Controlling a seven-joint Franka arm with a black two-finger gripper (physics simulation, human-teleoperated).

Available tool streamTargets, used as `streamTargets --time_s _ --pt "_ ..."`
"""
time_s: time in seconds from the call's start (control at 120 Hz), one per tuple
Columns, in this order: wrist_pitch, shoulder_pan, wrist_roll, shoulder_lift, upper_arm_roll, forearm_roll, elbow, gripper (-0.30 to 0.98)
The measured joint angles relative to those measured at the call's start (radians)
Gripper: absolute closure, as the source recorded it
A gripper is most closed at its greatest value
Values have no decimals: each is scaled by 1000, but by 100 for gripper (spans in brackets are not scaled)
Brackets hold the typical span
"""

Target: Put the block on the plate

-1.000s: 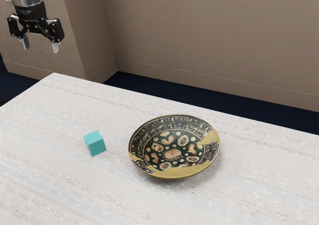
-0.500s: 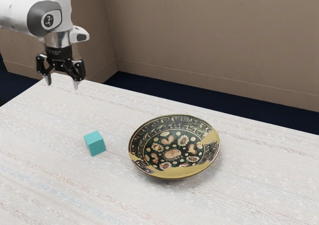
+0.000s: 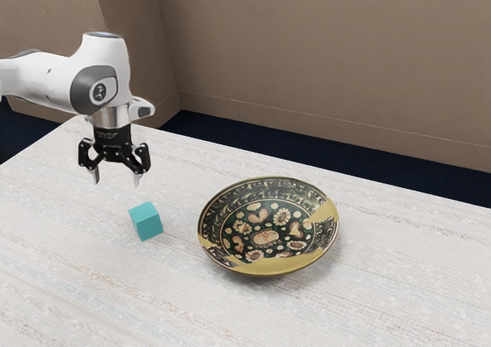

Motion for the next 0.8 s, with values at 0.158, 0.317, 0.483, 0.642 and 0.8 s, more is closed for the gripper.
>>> streamTargets --time_s 0.158,0.317,0.483,0.642,0.8 --pt "128 -29 -146 3 25 -18 -80 0" --pt "264 -73 -326 22 51 -30 -162 0" --pt "365 -99 -506 44 85 -83 -200 0" --pt "410 -82 -630 111 89 -107 -154 0" --pt "431 -53 -690 140 88 -100 -144 0"
